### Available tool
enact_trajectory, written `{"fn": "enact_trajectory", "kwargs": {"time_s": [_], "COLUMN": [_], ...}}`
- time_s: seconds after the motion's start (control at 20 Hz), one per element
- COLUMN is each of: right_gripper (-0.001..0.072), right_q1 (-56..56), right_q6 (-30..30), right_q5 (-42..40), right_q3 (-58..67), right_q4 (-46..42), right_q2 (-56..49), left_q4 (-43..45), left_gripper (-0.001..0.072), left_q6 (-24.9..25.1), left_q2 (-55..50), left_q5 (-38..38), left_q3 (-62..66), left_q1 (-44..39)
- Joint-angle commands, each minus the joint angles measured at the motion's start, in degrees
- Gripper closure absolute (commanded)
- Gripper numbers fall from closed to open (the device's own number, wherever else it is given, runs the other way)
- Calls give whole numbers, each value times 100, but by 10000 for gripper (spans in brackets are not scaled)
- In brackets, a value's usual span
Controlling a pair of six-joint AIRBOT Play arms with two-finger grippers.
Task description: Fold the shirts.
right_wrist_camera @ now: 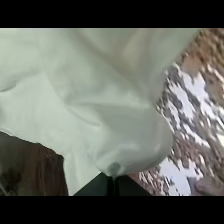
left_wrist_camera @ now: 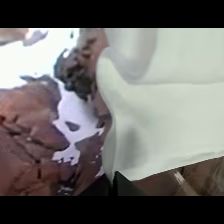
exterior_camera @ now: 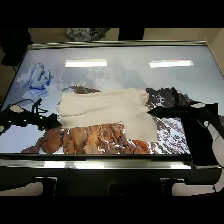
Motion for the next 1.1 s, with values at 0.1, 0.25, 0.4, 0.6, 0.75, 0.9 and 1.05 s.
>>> {"fn": "enact_trajectory", "kwargs": {"time_s": [0.1,0.25,0.4,0.6,0.75,0.9,1.05], "right_gripper": [668,667,667,667,667,667,668], "right_q1": [-9,-9,-9,-9,-9,-9,-9], "right_q6": [-601,-437,437,1117,1255,1355,1545], "right_q5": [153,-586,-1368,-1445,-1084,-1049,-916], "right_q3": [1818,3840,5182,5381,5381,5388,5399], "right_q4": [-149,-1696,-3628,-4754,-5073,-5219,-5219], "right_q2": [994,2037,3211,4548,5062,5219,5206], "left_q4": [-72,-72,-72,-68,-39,17,402], "left_gripper": [682,682,682,682,681,682,682], "left_q6": [232,96,-501,-533,-535,-535,-741], "left_q2": [1349,1858,2385,3335,3742,3880,3847], "left_q5": [1200,1598,1598,1547,1394,1338,634], "left_q3": [1982,4035,5302,5560,5560,5560,5560], "left_q1": [9,7,-7,-4,-4,-4,-4]}}
